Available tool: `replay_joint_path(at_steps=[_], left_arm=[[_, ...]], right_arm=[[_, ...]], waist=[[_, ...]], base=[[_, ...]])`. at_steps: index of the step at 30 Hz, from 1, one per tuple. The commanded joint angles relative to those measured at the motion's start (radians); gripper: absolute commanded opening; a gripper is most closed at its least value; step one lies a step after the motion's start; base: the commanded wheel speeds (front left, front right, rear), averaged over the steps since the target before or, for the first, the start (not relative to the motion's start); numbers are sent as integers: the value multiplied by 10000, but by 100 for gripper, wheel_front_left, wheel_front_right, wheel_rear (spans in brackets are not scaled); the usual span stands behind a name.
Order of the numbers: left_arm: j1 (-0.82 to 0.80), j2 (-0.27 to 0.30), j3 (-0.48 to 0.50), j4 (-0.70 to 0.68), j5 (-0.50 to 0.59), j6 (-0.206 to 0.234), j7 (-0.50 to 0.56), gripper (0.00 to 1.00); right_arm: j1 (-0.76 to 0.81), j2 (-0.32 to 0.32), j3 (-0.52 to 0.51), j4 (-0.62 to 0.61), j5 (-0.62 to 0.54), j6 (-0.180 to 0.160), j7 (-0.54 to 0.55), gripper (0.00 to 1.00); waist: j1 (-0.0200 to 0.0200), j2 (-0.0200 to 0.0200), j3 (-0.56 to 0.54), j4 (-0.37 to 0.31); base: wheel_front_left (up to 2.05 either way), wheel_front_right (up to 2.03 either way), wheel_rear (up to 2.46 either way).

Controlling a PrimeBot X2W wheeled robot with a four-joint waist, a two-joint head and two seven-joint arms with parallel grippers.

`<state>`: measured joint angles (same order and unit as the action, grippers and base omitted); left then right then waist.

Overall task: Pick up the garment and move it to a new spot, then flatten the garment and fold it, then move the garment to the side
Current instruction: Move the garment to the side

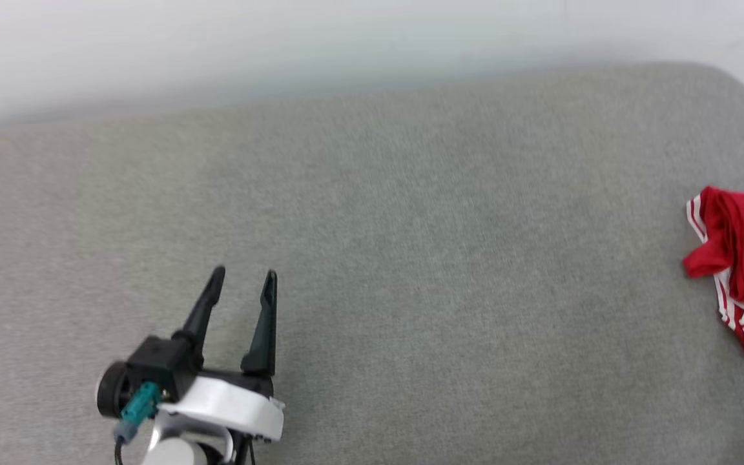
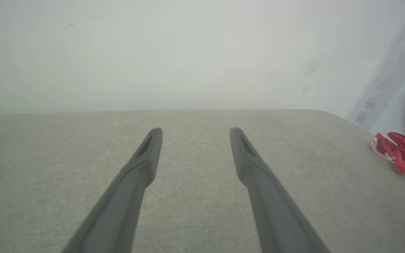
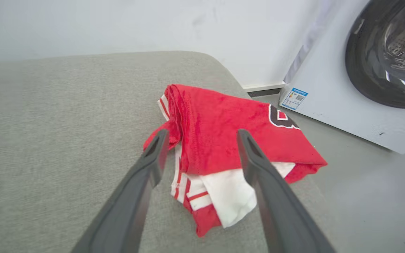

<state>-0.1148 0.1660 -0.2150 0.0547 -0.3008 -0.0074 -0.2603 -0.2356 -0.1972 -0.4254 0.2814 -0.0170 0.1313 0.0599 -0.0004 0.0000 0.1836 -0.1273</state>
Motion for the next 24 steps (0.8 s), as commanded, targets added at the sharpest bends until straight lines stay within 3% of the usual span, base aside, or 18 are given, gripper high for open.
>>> replay_joint_path(at_steps=[1, 13, 24], left_arm=[[347, -103, 55, 130, -11, 54, -62, 100], [1323, 6, 313, 690, 224, 261, -50, 100], [1201, 260, 710, 829, 254, 320, -48, 100]], right_arm=[[504, 243, 202, -196, 170, -12, -67, 100], [2285, 1234, 2044, -1680, 876, -10, -392, 100], [3009, 1453, 3320, -3175, 1317, -12, -626, 100]], waist=[[4, 0, -918, 488], [4, 0, -2107, 1128], [4, 0, -2198, 1272]], base=[[0, 0, 0], [0, 0, 0], [0, 0, 0]])
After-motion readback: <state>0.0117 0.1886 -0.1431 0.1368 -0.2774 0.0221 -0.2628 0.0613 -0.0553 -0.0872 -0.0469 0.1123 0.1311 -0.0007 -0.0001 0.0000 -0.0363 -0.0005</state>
